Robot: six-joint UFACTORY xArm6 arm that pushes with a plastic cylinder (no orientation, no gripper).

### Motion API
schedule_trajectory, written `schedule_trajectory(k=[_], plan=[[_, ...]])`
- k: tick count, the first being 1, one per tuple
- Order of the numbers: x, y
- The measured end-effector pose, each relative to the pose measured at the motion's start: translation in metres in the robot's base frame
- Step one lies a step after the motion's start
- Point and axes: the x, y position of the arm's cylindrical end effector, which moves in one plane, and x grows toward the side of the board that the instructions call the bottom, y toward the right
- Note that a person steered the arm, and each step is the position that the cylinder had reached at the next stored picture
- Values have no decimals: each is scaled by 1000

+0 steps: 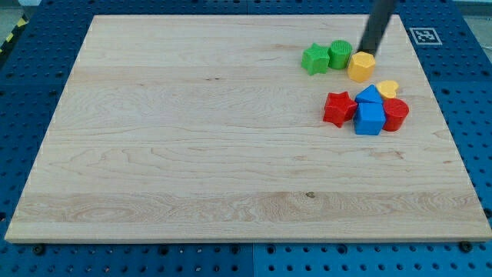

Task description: Move the yellow hexagon towards the yellow heart

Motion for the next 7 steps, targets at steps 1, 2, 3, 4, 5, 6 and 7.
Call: schedule_trajectory(k=[1, 2, 3, 4, 5, 6, 7], plan=[[0, -25], [6, -7], [13, 37], [23, 57], [11, 33], [-8, -3], [-7, -14]])
